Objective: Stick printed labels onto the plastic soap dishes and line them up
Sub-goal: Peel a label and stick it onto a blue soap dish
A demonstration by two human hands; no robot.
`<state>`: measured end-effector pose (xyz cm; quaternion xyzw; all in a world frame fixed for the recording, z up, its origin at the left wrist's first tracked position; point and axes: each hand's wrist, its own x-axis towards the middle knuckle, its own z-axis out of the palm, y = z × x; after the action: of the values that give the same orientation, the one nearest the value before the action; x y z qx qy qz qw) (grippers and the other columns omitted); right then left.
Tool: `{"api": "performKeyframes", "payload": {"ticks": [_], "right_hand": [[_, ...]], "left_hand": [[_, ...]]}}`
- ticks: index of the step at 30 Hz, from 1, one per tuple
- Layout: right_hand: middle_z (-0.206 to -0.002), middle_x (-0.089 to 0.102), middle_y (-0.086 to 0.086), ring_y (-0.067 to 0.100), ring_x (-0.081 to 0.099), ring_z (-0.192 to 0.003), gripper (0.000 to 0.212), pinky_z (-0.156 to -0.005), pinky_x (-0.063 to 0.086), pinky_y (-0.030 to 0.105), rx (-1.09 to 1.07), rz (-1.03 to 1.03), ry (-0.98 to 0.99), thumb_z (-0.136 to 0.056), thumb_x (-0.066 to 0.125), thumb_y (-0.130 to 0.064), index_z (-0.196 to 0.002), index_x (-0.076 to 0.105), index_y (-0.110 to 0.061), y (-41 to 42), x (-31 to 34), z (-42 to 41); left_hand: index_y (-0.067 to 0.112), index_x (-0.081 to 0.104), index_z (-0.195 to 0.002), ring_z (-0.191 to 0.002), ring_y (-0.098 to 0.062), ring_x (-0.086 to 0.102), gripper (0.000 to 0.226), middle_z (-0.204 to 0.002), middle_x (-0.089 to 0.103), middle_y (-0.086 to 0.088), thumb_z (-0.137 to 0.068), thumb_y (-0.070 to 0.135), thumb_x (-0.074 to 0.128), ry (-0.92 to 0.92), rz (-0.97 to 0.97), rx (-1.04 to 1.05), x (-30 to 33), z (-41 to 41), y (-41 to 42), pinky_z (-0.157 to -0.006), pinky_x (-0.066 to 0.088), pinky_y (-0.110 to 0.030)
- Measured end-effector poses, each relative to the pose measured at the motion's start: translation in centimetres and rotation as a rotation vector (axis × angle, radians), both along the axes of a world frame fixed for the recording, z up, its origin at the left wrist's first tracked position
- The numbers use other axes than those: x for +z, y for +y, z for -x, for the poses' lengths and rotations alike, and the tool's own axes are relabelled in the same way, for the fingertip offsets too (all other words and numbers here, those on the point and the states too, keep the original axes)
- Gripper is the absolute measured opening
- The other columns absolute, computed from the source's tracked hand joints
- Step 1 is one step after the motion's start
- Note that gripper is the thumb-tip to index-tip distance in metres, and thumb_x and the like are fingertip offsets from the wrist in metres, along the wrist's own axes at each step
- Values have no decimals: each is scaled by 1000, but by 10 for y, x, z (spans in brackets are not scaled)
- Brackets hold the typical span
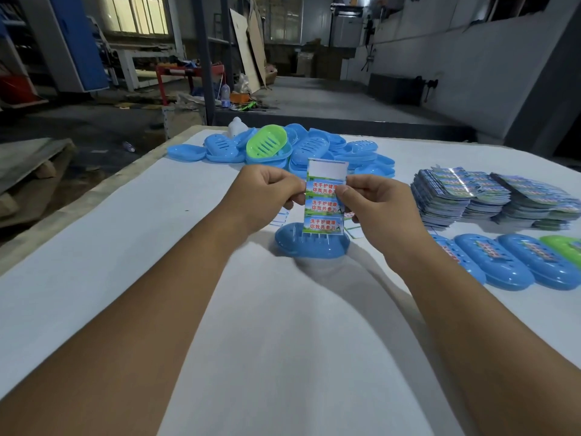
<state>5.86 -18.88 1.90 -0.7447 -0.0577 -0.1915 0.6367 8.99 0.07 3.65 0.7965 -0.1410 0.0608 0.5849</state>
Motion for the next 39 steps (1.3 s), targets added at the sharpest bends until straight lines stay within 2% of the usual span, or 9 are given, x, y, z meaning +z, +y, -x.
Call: {"api": "performKeyframes", "payload": {"ticks": [2, 6, 24, 26, 27, 29, 31, 34, 39], "right_hand": [[-70, 74, -19, -6, 67, -63, 7, -53, 46, 8, 5, 1, 1, -95, 69, -10, -98, 72, -16, -2, 0, 0], [-67, 73, -20, -7, 66, -60, 25, -51, 46, 7, 25, 17, -8, -95, 68, -8, -82, 69, -30, -1, 0, 1], [-67, 72, -25, -10, 68, -65, 22, -51, 47, 6, 18, 83, 39, -95, 69, -15, -82, 67, -32, 1, 2, 4], [-67, 72, -24, -9, 68, -65, 13, -51, 47, 7, -7, 79, 47, -94, 70, -16, -87, 70, -27, 2, 2, 3], [-67, 72, -22, -8, 68, -64, 5, -53, 48, 8, -38, 82, 49, -93, 72, -18, -93, 71, -23, 2, 2, 3], [-67, 70, -13, -1, 64, -63, 14, -59, 50, 18, -140, 180, 23, -88, 78, -26, -98, 69, -21, 0, 1, 2], [-65, 66, -8, 4, 58, -59, 15, -61, 49, 24, -194, 290, 1, -85, 80, -31, -86, 68, -22, 0, 0, 1], [-58, 69, -9, -1, 56, -50, 18, -52, 44, 15, -136, 296, -24, -84, 79, -30, -70, 72, -21, 5, -1, 5], [-60, 72, -9, -1, 61, -51, 19, -52, 46, 17, -111, 292, -9, -85, 75, -33, -69, 77, -24, 9, 1, 10]], "left_hand": [[15, 77, -72, -60, 0, 59, 21, -69, 74, 4, -90, 20, 67, -4, -15, 1, 0, 1, 1, -60, 50, -12], [14, 74, -66, -55, 2, 56, 25, -63, 72, 5, -89, 15, 66, -23, -37, -4, 0, 4, -1, -57, 48, -10], [17, 75, -66, -60, 1, 58, 22, -67, 73, 6, -86, 19, 66, -56, -131, 11, -1, 4, 0, -63, 50, -18], [17, 75, -66, -60, 1, 59, 22, -67, 73, 6, -85, 18, 66, -52, -140, 10, -1, 3, 0, -64, 50, -21], [18, 75, -66, -61, 1, 59, 21, -68, 73, 6, -85, 18, 66, -52, -141, 6, -1, 3, 0, -65, 51, -22], [18, 75, -66, -62, 0, 60, 20, -69, 74, 6, -85, 19, 67, -60, -139, -2, -2, 3, -1, -68, 54, -25], [19, 76, -68, -65, -3, 62, 18, -69, 74, 6, -84, 20, 68, -75, -138, -21, -2, 3, -2, -74, 58, -32], [20, 76, -70, -68, -7, 64, 14, -70, 75, 4, -81, 24, 69, -116, -129, -64, -5, 5, -5, -78, 57, -37], [24, 75, -73, -64, -2, 63, 15, -70, 74, 9, -86, 20, 69, -184, -156, -88, -9, 6, -9, -65, 52, -18]]}}
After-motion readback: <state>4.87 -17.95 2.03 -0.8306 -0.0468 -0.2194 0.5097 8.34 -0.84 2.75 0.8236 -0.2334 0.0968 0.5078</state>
